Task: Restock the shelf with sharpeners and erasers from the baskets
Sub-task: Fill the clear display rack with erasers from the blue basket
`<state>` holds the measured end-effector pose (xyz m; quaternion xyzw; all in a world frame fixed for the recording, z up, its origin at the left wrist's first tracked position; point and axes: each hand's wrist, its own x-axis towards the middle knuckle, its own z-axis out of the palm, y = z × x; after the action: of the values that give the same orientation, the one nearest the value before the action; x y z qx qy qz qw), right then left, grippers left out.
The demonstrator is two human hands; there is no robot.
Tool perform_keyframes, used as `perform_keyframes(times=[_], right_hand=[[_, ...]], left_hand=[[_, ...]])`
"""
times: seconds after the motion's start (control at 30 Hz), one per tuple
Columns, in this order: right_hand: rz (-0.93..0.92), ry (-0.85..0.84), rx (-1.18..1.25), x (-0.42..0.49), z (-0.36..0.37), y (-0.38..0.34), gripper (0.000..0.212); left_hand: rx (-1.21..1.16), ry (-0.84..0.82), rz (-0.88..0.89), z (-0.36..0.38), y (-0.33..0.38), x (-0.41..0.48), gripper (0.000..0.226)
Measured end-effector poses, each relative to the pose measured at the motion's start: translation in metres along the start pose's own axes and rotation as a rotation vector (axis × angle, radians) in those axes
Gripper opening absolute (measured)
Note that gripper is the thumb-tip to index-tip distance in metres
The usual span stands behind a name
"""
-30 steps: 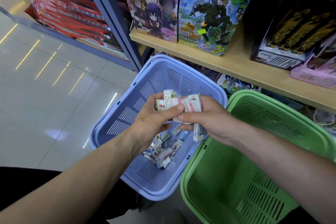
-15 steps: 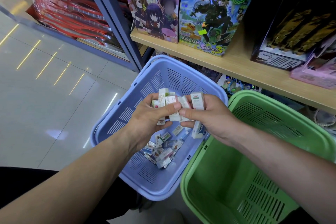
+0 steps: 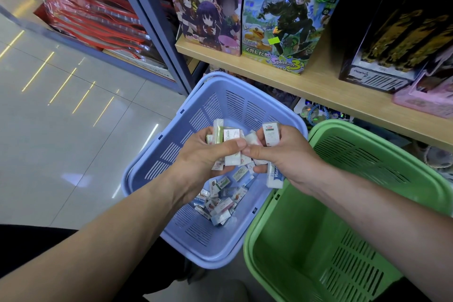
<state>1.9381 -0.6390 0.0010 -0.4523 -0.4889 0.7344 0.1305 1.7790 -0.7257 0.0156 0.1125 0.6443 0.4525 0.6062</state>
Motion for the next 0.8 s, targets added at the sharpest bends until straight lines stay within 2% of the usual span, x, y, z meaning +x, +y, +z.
perform_keyframes(times=[0.17,0.23,0.27,0.33,0.43,0.5,0.57,0.67,0.8], right_hand=[[0.057,0.041,0.090,0.004,0.002,0.004,0.026],[0.088,0.024,0.089,0.007,0.002,0.006,0.042],[0.115,0.007,0.061,0.008,0.002,0.005,0.048],[0.146,-0.037,0.003,0.009,0.003,0.005,0.044],[0.098,-0.045,-0.157,0.006,0.004,0.002,0.053],[0.032,-0.045,-0.228,0.001,0.003,-0.005,0.041],[-0.008,-0.063,-0.180,-0.005,0.000,-0.012,0.025],[-0.068,-0.068,-0.138,-0.015,-0.007,-0.021,0.020],[-0.080,-0.022,-0.058,-0.028,-0.022,-0.032,0.017]], left_hand=[[0.095,0.121,-0.033,-0.010,-0.004,0.005,0.065],[0.125,0.161,-0.042,-0.017,-0.007,0.006,0.057],[0.139,0.165,-0.047,-0.019,-0.008,0.006,0.055],[0.156,0.152,-0.052,-0.020,-0.010,0.003,0.052],[0.135,0.108,-0.036,-0.015,-0.007,-0.001,0.048],[0.120,0.085,-0.010,-0.010,-0.002,-0.005,0.048],[0.102,0.052,0.025,-0.004,0.005,-0.009,0.053],[0.062,-0.026,0.059,0.009,0.014,-0.015,0.067],[0.032,-0.067,0.089,0.029,0.023,-0.021,0.050]])
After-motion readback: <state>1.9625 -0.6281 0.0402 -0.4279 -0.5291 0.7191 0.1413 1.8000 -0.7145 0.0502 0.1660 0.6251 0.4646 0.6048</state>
